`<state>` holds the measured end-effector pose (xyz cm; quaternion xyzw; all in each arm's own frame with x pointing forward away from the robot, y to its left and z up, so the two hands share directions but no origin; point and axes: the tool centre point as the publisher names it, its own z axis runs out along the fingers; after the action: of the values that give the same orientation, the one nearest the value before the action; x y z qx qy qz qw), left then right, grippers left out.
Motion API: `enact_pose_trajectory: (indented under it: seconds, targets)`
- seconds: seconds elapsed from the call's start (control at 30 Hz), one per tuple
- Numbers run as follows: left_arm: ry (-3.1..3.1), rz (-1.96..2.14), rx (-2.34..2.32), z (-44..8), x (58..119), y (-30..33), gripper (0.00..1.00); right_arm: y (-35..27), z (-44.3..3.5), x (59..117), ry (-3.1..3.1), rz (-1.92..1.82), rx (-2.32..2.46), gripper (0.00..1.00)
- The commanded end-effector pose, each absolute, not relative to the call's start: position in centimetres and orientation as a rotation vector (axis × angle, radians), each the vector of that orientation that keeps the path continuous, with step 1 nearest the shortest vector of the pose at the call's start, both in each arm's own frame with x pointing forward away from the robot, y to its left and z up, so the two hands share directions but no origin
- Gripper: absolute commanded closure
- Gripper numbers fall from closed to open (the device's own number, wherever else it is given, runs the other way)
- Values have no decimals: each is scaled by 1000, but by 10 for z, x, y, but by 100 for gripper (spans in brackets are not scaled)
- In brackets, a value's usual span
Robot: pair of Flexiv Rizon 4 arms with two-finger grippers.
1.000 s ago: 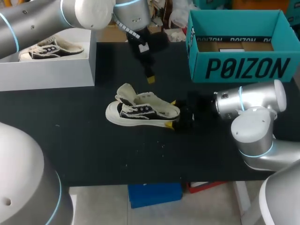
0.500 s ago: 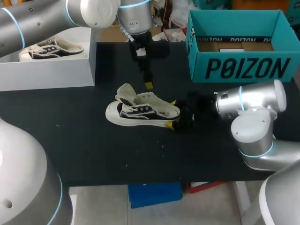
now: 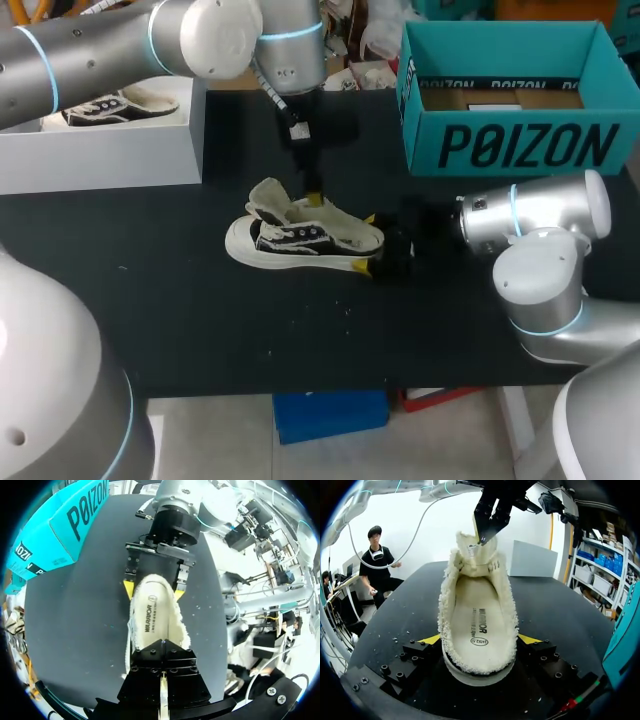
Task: Take the shoe out of the shoebox, open the shoe tongue, remove and reinsert the insole, then place the shoe into the shoebox
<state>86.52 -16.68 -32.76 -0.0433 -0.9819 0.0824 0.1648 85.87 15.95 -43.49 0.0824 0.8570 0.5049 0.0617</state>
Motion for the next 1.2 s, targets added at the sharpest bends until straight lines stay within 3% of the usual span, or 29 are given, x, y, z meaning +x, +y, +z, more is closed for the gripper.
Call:
enact_pose_trajectory:
  seconds: [0.03,0.57,1.2]
  targets:
    - [-2786,234,-120,-333,866,-169,100,160,-437,860,2592,1525,252,100]
    - [-2786,234,-120,-333,866,-169,100,160,-437,860,2592,1525,252,100]
    - [-2718,232,-127,-372,864,-164,100,160,-437,860,2592,1525,252,100]
